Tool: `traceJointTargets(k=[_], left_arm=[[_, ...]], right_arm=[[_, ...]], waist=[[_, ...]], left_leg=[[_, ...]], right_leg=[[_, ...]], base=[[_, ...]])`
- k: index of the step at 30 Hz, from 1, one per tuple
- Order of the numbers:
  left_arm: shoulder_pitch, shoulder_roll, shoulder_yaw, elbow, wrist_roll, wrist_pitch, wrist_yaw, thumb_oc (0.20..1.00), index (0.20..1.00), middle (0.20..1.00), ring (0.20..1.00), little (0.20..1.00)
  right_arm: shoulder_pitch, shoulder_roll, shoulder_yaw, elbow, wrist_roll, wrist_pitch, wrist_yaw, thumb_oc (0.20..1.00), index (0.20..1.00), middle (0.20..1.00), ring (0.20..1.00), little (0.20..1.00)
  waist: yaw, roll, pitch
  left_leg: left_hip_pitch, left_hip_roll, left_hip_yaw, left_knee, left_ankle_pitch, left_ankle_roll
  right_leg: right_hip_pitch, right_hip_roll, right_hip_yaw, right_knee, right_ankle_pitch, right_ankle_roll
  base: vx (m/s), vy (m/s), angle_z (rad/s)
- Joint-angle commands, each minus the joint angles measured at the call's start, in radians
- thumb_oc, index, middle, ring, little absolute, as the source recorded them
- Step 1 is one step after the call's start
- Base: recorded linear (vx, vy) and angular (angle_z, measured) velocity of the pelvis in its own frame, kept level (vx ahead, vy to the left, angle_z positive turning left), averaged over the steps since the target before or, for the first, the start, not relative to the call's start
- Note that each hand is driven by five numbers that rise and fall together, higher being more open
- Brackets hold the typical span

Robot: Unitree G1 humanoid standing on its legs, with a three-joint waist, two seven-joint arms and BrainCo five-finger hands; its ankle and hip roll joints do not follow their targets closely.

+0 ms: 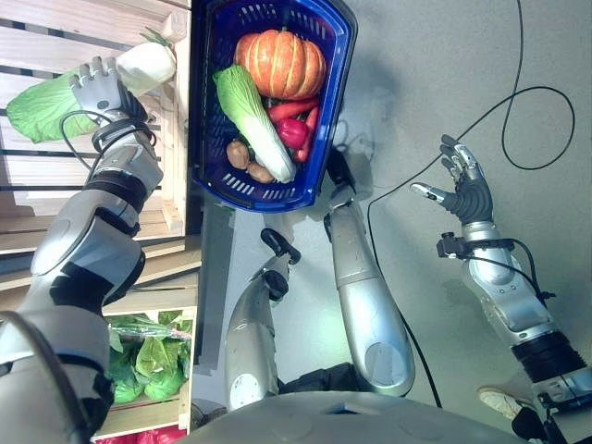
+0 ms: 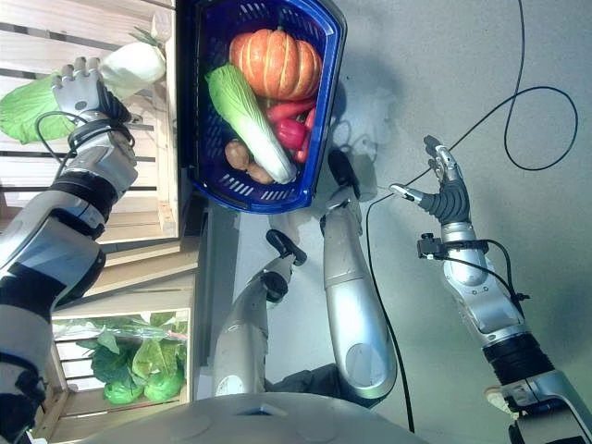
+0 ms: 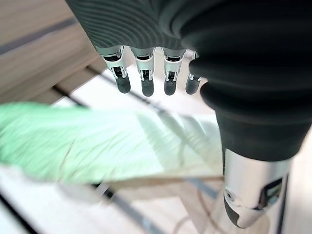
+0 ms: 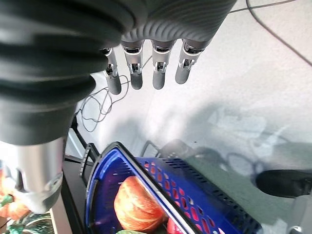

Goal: Pick up fruits and vegetables into the basket

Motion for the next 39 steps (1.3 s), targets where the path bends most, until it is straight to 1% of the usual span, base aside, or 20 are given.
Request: traceJointTargets(k=[1,7,8,10,11,12,16,23,27,33,39], left_arm=[[0.027,0.1,0.083,0.074,-0.013,0.046,0.012,1.0,1.0,1.0,1.0,1.0],[0.031,0.117,0.073,0.072,0.069,0.086,0.019,1.0,1.0,1.0,1.0,1.0],[0.03,0.121,0.069,0.069,0.111,0.101,0.019,1.0,1.0,1.0,1.0,1.0],[0.028,0.131,0.046,0.072,0.198,0.124,0.02,1.0,1.0,1.0,1.0,1.0],[0.028,0.133,0.04,0.069,0.208,0.132,0.022,1.0,1.0,1.0,1.0,1.0],[0.031,0.139,0.034,0.06,0.254,0.155,0.015,1.0,1.0,1.0,1.0,1.0],[0.032,0.155,0.009,0.052,0.345,0.201,-0.01,1.0,1.0,1.0,1.0,1.0],[0.024,0.175,-0.01,0.035,0.42,0.246,-0.006,1.0,1.0,1.0,1.0,1.0],[0.003,0.179,-0.023,0.033,0.389,0.252,0.005,1.0,1.0,1.0,1.0,1.0],[-0.031,0.175,-0.031,0.023,0.32,0.283,0.016,1.0,1.0,1.0,1.0,1.0],[-0.057,0.175,-0.033,0.051,0.271,0.276,0.024,1.0,1.0,1.0,1.0,1.0]], right_arm=[[-0.001,0.038,-0.022,-0.042,0.03,-0.008,-0.011,1.0,1.0,1.0,1.0,1.0],[-0.004,0.027,-0.034,-0.052,0.048,-0.002,-0.017,1.0,1.0,1.0,1.0,1.0],[-0.004,0.025,-0.036,-0.053,0.049,-0.001,-0.018,1.0,1.0,1.0,1.0,1.0],[-0.007,0.022,-0.034,-0.041,0.05,-0.018,-0.025,1.0,1.0,1.0,1.0,1.0],[-0.007,0.023,-0.035,-0.038,0.051,-0.023,-0.024,1.0,1.0,1.0,1.0,1.0],[-0.004,0.02,-0.035,-0.038,0.051,-0.03,-0.03,1.0,1.0,1.0,1.0,1.0],[-0.003,0.017,-0.032,-0.031,0.046,-0.047,-0.045,1.0,1.0,1.0,1.0,1.0],[0.0,0.011,-0.034,-0.019,0.037,-0.08,-0.044,1.0,1.0,1.0,1.0,1.0],[-0.002,0.008,-0.033,-0.021,0.037,-0.082,-0.047,1.0,1.0,1.0,1.0,1.0],[0.004,0.011,-0.035,-0.015,0.028,-0.091,-0.053,1.0,1.0,1.0,1.0,1.0],[-0.005,0.009,-0.03,-0.006,0.034,-0.099,-0.056,1.0,1.0,1.0,1.0,1.0]], waist=[[-0.032,-0.064,-0.007],[-0.029,-0.063,-0.007],[-0.029,-0.064,-0.007],[-0.03,-0.064,-0.007],[-0.03,-0.064,-0.007],[-0.028,-0.065,-0.007],[-0.027,-0.065,-0.007],[-0.029,-0.063,-0.007],[-0.03,-0.064,-0.007],[-0.031,-0.065,-0.007],[-0.032,-0.07,-0.007]], left_leg=[[-0.176,0.031,-0.02,0.163,-0.029,0.028],[-0.196,0.031,-0.022,0.177,-0.036,0.03],[-0.2,0.031,-0.022,0.181,-0.039,0.032],[-0.211,0.032,-0.021,0.193,-0.046,0.035],[-0.214,0.033,-0.021,0.195,-0.047,0.036],[-0.22,0.033,-0.021,0.201,-0.051,0.038],[-0.232,0.035,-0.023,0.217,-0.063,0.043],[-0.258,0.036,-0.026,0.242,-0.08,0.05],[-0.269,0.038,-0.027,0.251,-0.085,0.053],[-0.29,0.039,-0.03,0.264,-0.092,0.058],[-0.31,0.044,-0.035,0.28,-0.098,0.059]], right_leg=[[0.001,-0.012,0.003,-0.033,-0.058,0.064],[-0.021,-0.015,0.005,-0.03,-0.053,0.064],[-0.025,-0.015,0.005,-0.028,-0.053,0.063],[-0.036,-0.016,0.009,-0.028,-0.048,0.063],[-0.038,-0.016,0.01,-0.028,-0.047,0.063],[-0.043,-0.018,0.01,-0.028,-0.046,0.063],[-0.053,-0.02,0.011,-0.027,-0.041,0.065],[-0.076,-0.019,0.024,-0.025,-0.032,0.067],[-0.086,-0.02,0.027,-0.02,-0.031,0.067],[-0.107,-0.015,0.033,-0.012,-0.028,0.067],[-0.124,-0.015,0.032,-0.005,-0.023,0.066]], base=[[-0.01,0.037,0.02],[-0.01,0.039,0.01],[0.0,0.037,-0.01],[0.0,0.041,0.01],[0.0,0.0,0.0],[0.0,0.0,0.0],[0.0,0.0,0.0],[0.01,0.014,-0.02],[0.0,0.009,-0.02],[0.01,0.009,-0.03],[0.0,0.0,-0.01]])
